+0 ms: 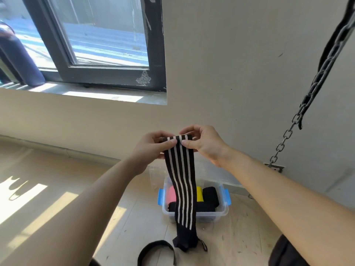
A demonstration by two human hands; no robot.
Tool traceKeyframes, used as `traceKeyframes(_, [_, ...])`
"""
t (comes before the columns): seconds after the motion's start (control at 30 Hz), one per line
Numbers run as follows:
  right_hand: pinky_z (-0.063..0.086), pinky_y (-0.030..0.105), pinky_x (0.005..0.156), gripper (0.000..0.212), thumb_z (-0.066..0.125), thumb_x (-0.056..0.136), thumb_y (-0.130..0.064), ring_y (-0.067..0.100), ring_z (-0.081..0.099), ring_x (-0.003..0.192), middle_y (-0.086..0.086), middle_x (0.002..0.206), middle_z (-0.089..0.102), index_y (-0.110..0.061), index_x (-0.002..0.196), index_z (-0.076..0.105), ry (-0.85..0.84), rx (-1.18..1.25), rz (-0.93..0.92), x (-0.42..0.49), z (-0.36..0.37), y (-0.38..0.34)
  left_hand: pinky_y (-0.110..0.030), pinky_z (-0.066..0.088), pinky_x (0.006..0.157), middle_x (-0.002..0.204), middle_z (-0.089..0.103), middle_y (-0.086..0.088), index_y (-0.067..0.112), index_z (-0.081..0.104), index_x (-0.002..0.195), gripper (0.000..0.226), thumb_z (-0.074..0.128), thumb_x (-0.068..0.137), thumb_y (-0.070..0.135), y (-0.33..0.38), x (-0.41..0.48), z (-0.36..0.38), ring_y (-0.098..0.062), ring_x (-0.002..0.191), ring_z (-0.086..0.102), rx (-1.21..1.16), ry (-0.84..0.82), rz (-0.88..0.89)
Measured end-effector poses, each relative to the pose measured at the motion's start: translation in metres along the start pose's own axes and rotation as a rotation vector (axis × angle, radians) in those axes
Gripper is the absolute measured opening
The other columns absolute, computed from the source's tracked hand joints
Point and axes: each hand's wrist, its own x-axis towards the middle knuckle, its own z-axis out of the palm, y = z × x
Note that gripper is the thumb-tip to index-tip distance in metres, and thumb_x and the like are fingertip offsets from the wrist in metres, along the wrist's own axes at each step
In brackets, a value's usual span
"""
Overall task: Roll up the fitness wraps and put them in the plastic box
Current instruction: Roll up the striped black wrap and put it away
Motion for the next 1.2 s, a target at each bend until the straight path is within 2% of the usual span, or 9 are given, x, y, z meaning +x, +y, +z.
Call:
traceKeyframes(0.17, [0.059, 0.027, 0.074, 0.024, 0.066, 0.097, -0.022, 0.018, 0.073, 0.091, 0.01, 0.105, 0.074, -0.012, 0.119, 0.066, -0.073, 0.059, 0.061, -0.007, -0.004, 0.013, -0.033, 0.061, 0.072, 0.107, 0.071, -0.026, 0.005, 0.07, 0.108, 0.017, 0.074, 0.092, 0.009, -0.012, 0.003, 0.001, -0.025, 0.087, 0.073, 0.037, 0.029, 0.057])
traceKeyframes(0.33, [0.052, 0.031, 0.066, 0.037, 0.052, 0.101, -0.047, 0.015, 0.069, 0.08, 0.003, 0.089, 0.074, -0.015, 0.104, 0.07, -0.114, 0.013, 0.074, -0.003, 0.0, 0.013, -0.03, 0.06, 0.074, 0.097, 0.071, -0.018, 0.009, 0.071, 0.1, 0.013, 0.077, 0.088, 0.008, -0.018, 0.004, -0.005, -0.025, 0.086, 0.072, 0.077, 0.053, 0.155])
traceKeyframes(0.5, [0.05, 0.026, 0.054, 0.023, 0.061, 0.1, -0.028, 0.011, 0.069, 0.076, 0.004, 0.088, 0.074, -0.009, 0.107, 0.071, -0.093, 0.059, 0.042, -0.002, 0.011, 0.018, -0.031, 0.06, 0.078, 0.094, 0.072, -0.011, 0.015, 0.073, 0.095, 0.017, 0.081, 0.084, 0.005, -0.026, 0.004, -0.009, -0.018, 0.085, 0.069, 0.109, 0.085, 0.195])
traceKeyframes(0.6, [0.05, 0.024, 0.055, 0.018, 0.065, 0.097, -0.024, 0.009, 0.069, 0.075, 0.003, 0.089, 0.075, -0.012, 0.108, 0.073, -0.071, 0.073, 0.024, -0.004, 0.011, 0.02, -0.033, 0.062, 0.075, 0.101, 0.073, -0.009, 0.016, 0.071, 0.108, 0.026, 0.08, 0.085, 0.007, -0.024, 0.0, -0.011, -0.022, 0.089, 0.073, 0.056, 0.033, 0.109])
traceKeyframes(0.7, [0.05, 0.023, 0.057, 0.016, 0.069, 0.094, -0.021, 0.013, 0.069, 0.078, 0.009, 0.095, 0.077, -0.015, 0.108, 0.076, -0.06, 0.108, 0.001, -0.008, 0.013, 0.023, -0.031, 0.061, 0.072, 0.106, 0.075, -0.01, 0.014, 0.07, 0.115, 0.025, 0.074, 0.091, 0.021, -0.022, -0.004, -0.013, -0.022, 0.093, 0.075, -0.076, -0.017, -0.024])
traceKeyframes(0.8, [0.048, 0.023, 0.058, 0.018, 0.074, 0.09, -0.015, 0.014, 0.068, 0.08, 0.011, 0.097, 0.078, -0.014, 0.108, 0.078, -0.023, 0.131, -0.032, -0.01, 0.016, 0.028, -0.031, 0.061, 0.079, 0.108, 0.077, -0.008, 0.013, 0.072, 0.116, 0.031, 0.067, 0.096, 0.036, -0.023, -0.006, -0.015, -0.023, 0.097, 0.076, -0.016, -0.091, -0.107])
traceKeyframes(1.03, [0.057, 0.02, 0.076, 0.03, 0.074, 0.087, 0.0, 0.012, 0.074, 0.092, 0.006, 0.101, 0.078, -0.007, 0.116, 0.074, -0.053, 0.101, -0.124, -0.012, 0.015, 0.031, -0.029, 0.061, 0.076, 0.103, 0.076, -0.014, 0.007, 0.07, 0.116, 0.024, 0.068, 0.096, 0.02, -0.025, -0.012, -0.012, -0.022, 0.096, 0.076, -0.056, -0.087, -0.049])
traceKeyframes(1.13, [0.055, 0.02, 0.071, 0.045, 0.074, 0.089, -0.006, 0.01, 0.073, 0.09, 0.003, 0.099, 0.076, -0.018, 0.132, 0.065, -0.079, 0.04, -0.097, -0.012, 0.014, 0.029, -0.026, 0.06, 0.069, 0.101, 0.075, -0.018, 0.005, 0.068, 0.113, 0.02, 0.071, 0.094, 0.011, -0.026, -0.012, -0.008, -0.022, 0.089, 0.076, -0.063, -0.025, -0.031])
traceKeyframes(1.2, [0.055, 0.022, 0.067, 0.038, 0.072, 0.093, -0.02, 0.013, 0.072, 0.095, 0.002, 0.101, 0.076, -0.021, 0.13, 0.065, -0.107, 0.02, -0.036, -0.011, 0.012, 0.026, -0.029, 0.062, 0.071, 0.101, 0.075, -0.017, 0.006, 0.068, 0.11, 0.018, 0.072, 0.093, 0.009, -0.027, -0.013, -0.007, -0.025, 0.09, 0.076, -0.042, 0.002, 0.003])
